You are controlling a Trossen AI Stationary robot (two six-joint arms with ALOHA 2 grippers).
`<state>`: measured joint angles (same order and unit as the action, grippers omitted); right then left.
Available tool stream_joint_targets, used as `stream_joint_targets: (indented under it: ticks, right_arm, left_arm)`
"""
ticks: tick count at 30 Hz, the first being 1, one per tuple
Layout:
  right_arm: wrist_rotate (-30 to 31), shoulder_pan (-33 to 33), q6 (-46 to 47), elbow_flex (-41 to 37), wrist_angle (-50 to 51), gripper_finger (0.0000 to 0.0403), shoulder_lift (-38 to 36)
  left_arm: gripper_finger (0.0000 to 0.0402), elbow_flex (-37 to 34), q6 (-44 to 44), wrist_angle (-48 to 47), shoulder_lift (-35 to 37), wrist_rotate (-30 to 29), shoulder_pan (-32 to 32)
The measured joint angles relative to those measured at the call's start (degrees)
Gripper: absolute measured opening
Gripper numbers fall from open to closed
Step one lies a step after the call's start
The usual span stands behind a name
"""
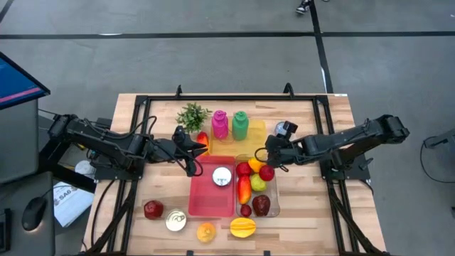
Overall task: Pick & Place Food Item
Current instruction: Put the mango into the transparent bin
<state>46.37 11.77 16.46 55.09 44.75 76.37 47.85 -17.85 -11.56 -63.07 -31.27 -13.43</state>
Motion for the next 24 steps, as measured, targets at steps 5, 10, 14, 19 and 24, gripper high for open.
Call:
stream_joint_targets:
  ticks: [5,10,14,19,24]
  right_arm:
    - [-7.55,-1.80,-6.49,-7.44,-16.31,0.0011,-3.30]
    - [-18.58,-4.44,-12.54,-14.44,-29.83,0.0003,-7.96]
    - [-21.02,-6.30,-13.91,-17.89,-32.50,0.0004,-12.04]
    - [-21.02,-7.89,-14.12,-22.92,-35.06,0.0003,-18.18]
    - [-21.03,-7.96,-13.86,-29.35,-39.46,0.0003,-25.68]
  left_arm:
    - [0.0053,-0.01,0.00,0.01,0.00,0.00,0.00]
    - [0.0053,-0.01,0.00,-0.19,0.00,-0.02,0.00]
    - [0.0053,-0.01,0.00,-0.24,0.00,-0.02,0.00]
    - [0.0053,-0.01,0.00,-0.23,0.00,-0.02,0.00]
    - [0.0053,-0.01,0.02,-0.42,0.00,-0.02,0.00]
